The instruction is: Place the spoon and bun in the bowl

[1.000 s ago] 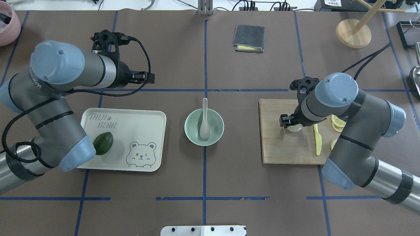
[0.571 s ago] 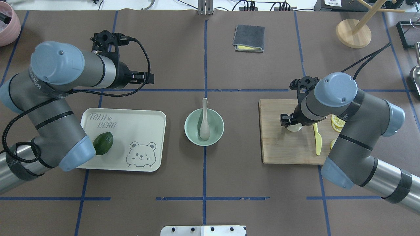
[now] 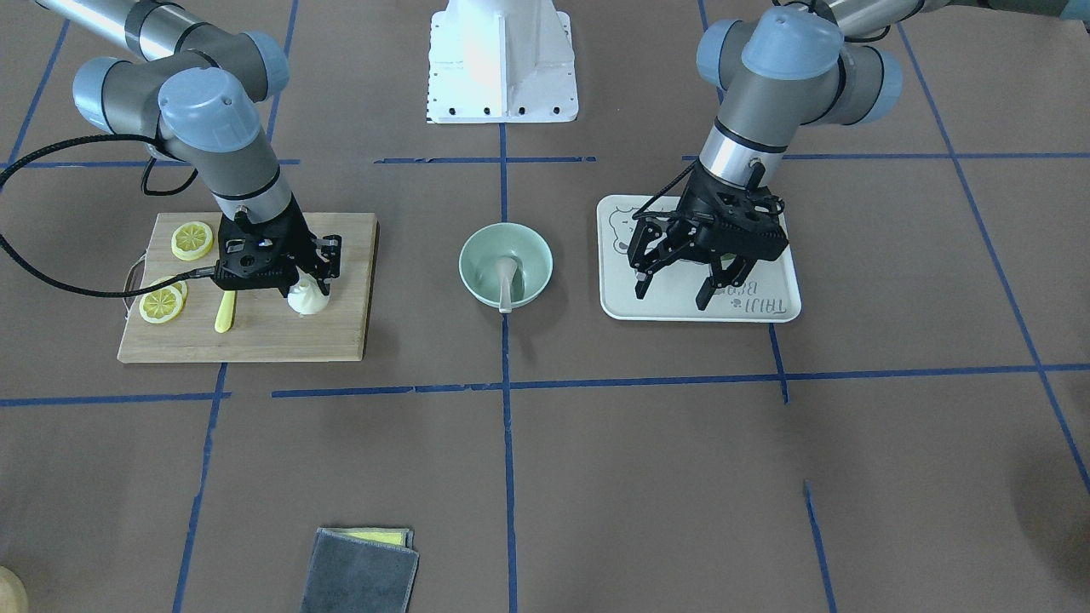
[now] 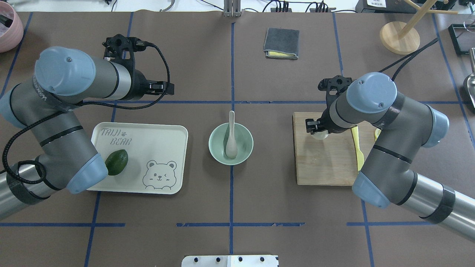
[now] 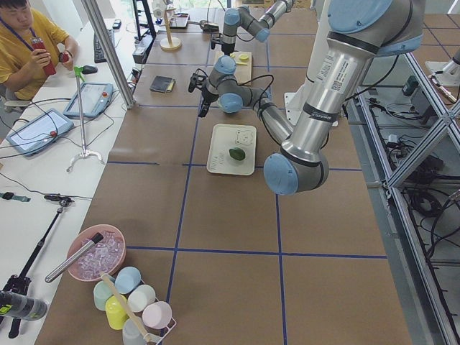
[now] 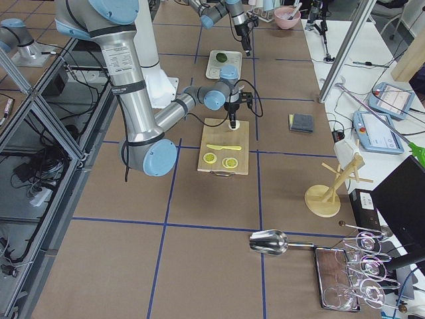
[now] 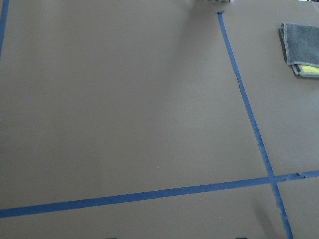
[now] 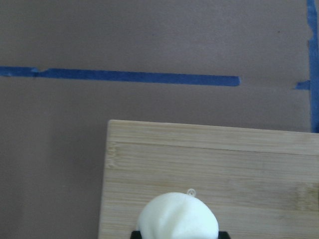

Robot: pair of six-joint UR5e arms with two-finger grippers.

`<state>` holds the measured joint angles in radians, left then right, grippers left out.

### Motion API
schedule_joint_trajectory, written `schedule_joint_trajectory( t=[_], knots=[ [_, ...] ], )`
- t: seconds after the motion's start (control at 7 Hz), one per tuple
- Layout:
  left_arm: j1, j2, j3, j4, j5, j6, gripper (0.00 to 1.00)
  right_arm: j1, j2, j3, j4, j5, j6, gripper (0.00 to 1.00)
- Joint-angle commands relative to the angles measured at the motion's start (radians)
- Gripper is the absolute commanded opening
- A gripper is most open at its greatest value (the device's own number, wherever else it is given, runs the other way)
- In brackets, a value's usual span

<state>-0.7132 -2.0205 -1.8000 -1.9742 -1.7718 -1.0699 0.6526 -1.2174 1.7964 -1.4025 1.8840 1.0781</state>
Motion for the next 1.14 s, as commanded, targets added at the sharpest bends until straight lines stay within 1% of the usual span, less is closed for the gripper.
schedule_joint_trajectory(
  t=[0.0, 0.14, 0.29, 0.43, 0.57, 0.71, 0.86, 1.0],
  knots=[
    [-0.005, 0.032, -0.037, 0.000, -0.002, 0.010, 0.84, -0.017, 0.115, 0.001, -0.001, 0.001, 0.159, 0.57],
    [-0.008, 0.080, -0.083, 0.000, -0.003, 0.010, 0.85, -0.036, 0.166, 0.003, -0.001, 0.001, 0.240, 0.57],
    [-0.035, 0.156, -0.146, -0.005, -0.005, 0.013, 0.99, -0.057, 0.220, 0.000, -0.001, 0.000, 0.308, 0.58],
    [-0.070, 0.199, -0.179, -0.005, -0.006, 0.080, 1.00, -0.091, 0.258, -0.005, 0.000, -0.003, 0.378, 0.58],
    [-0.119, 0.232, -0.186, -0.006, -0.044, 0.138, 1.00, -0.134, 0.288, -0.008, -0.001, -0.050, 0.422, 0.60],
    [-0.144, 0.233, -0.184, -0.006, -0.069, 0.155, 1.00, -0.175, 0.323, -0.043, -0.001, -0.130, 0.443, 0.60],
    [-0.144, 0.233, -0.182, -0.006, -0.069, 0.157, 1.00, -0.188, 0.379, -0.108, -0.001, -0.153, 0.457, 0.61],
    [-0.144, 0.232, -0.183, -0.006, -0.069, 0.157, 1.00, -0.194, 0.390, -0.141, -0.001, -0.154, 0.456, 0.73]
  ],
)
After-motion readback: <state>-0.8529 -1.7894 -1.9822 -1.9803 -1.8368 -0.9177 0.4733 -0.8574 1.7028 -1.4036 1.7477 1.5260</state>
